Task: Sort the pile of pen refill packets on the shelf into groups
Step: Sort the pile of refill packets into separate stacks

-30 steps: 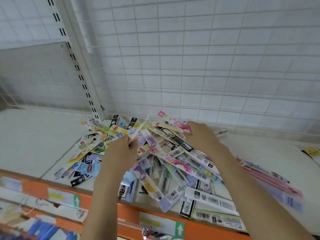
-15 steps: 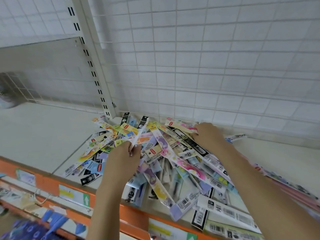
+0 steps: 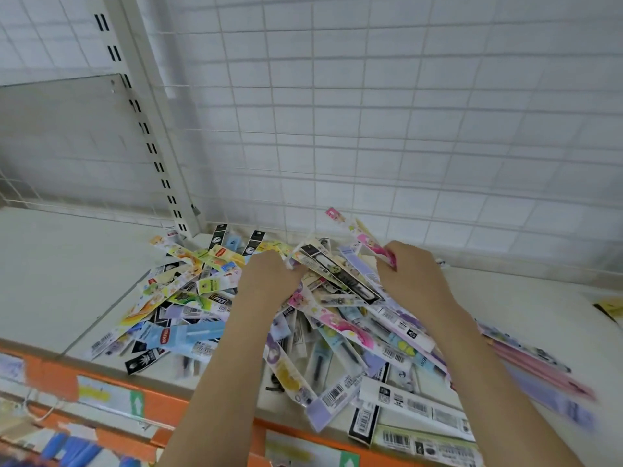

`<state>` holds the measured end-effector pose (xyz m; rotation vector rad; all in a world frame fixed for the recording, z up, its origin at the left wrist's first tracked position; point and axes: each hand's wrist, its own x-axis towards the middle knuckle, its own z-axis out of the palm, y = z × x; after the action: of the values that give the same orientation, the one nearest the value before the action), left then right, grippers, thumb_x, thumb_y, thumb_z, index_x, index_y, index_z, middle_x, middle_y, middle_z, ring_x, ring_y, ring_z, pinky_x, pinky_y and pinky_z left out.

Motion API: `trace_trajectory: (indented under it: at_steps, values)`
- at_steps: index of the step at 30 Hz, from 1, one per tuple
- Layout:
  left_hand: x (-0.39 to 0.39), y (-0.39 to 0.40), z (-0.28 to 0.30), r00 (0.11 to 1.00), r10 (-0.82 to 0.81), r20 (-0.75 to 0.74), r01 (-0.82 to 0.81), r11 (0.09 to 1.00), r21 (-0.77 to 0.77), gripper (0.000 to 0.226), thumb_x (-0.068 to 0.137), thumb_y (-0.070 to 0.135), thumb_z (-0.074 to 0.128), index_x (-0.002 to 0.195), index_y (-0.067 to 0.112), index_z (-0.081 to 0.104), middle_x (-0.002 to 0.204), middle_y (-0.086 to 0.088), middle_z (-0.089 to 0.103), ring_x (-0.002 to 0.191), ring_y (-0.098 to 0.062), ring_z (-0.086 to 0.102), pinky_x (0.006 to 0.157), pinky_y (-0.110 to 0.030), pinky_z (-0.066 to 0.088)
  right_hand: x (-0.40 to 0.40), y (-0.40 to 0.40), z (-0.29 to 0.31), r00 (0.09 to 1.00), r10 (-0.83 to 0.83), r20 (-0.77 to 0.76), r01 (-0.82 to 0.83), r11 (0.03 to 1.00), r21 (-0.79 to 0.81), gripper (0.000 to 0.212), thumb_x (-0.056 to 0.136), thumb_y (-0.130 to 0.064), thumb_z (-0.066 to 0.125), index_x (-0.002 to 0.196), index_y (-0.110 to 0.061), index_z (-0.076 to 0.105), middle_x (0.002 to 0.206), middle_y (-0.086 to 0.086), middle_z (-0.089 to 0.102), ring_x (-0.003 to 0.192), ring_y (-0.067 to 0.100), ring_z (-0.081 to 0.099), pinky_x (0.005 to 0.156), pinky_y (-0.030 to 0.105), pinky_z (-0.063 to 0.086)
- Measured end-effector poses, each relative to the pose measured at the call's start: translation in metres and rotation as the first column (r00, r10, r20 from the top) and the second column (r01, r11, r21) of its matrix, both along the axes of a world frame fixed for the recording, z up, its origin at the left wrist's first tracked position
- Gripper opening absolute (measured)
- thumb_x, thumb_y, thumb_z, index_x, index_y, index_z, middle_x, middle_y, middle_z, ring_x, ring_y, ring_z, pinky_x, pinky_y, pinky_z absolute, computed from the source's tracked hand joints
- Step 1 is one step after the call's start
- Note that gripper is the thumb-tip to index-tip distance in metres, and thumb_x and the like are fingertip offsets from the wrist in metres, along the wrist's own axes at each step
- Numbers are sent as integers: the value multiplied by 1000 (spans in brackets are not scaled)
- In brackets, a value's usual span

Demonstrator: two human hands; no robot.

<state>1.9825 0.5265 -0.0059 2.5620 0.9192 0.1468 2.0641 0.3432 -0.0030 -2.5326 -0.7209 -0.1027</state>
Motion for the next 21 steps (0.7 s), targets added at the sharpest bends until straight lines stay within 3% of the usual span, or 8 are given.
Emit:
trace_trajectory:
  at_steps: [3,5,9,12,18,21]
  values:
    - [6,-4,1,999,-6,-53,9,999,40,56,84,54,58,56,10,37,57,-2,42,55,-17,45,56,-27,38,-9,-9,0,997,-26,-69,30,998,63,32,94,-21,41,63,-18,33,57,0,41,52,17,38,48,28,26]
    - [6,-6,0,998,6,-69,-4,999,36,51,81,47,65,59,11,37,60,-1,42,66,-21,48,60,-29,39,-13,-13,-3,995,-35,-91,40,998,55,31,94,-22,40,64,-17,32,56,0,40,51,17,36,48,28,25]
    - [3,-6,1,999,18,-30,-19,999,-35,29,83,25,64,71,5,48,60,0,42,61,-18,49,50,-23,36,-19,-20,-7,994,-42,-97,43,999,9,33,95,-26,40,64,-21,29,56,-2,40,51,15,37,47,28,24]
    - [-3,-3,6,998,21,65,-17,999,-49,40,88,26,58,57,9,39,56,-1,41,59,-20,47,48,-24,31,-24,-24,-5,997,-41,-73,39,999,-21,37,97,-35,40,64,-25,30,59,-4,43,54,12,41,48,28,28]
    - [-24,-1,20,917,101,386,22,953,-301,31,86,24,58,65,3,56,54,-5,46,48,-17,39,52,-25,32,-37,-28,-3,990,35,-134,-48,994,-97,34,99,-32,37,67,-21,37,70,0,54,65,22,50,60,30,39]
    - [-41,-7,27,859,112,500,45,956,-291,38,87,24,59,56,5,50,43,2,38,40,-13,32,48,-26,29,-47,-27,0,980,106,-168,-115,992,-45,34,98,-30,43,66,-24,37,60,-6,44,61,16,46,54,22,32]
